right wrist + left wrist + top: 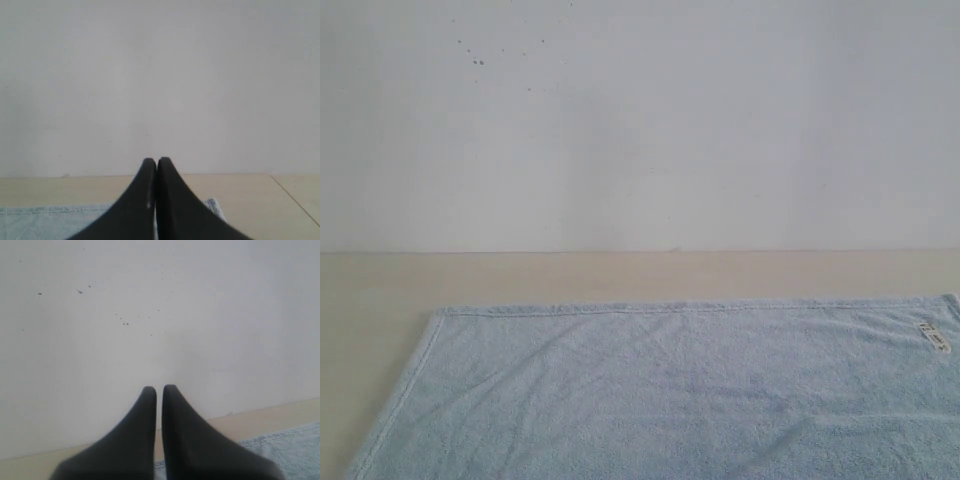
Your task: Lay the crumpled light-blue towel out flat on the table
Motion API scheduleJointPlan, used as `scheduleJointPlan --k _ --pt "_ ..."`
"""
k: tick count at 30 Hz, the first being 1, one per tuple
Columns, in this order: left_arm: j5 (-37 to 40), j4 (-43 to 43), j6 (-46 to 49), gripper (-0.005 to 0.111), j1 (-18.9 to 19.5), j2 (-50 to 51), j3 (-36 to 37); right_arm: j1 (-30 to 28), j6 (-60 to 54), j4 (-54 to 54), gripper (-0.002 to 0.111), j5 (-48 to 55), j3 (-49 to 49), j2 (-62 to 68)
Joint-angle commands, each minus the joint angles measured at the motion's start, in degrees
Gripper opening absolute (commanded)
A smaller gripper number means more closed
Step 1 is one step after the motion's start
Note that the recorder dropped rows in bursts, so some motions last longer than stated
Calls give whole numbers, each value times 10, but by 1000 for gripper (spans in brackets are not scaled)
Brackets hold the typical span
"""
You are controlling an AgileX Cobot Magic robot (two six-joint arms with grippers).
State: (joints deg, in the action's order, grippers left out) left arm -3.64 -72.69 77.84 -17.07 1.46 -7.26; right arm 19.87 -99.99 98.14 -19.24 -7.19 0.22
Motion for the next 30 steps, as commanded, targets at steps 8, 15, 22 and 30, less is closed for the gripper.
scheduleJointPlan --k 8,15,22,30 --pt "3 -3 2 4 -1 3 2 -162 741 -714 0 103 72 -2" --pt "4 -3 2 4 -1 3 2 -175 889 -870 0 389 72 -2" --pt "4 -3 2 4 -1 3 2 -175 924 -870 0 388 72 -2" --pt "5 -3 2 4 -1 3 2 -175 924 -870 0 388 72 -2"
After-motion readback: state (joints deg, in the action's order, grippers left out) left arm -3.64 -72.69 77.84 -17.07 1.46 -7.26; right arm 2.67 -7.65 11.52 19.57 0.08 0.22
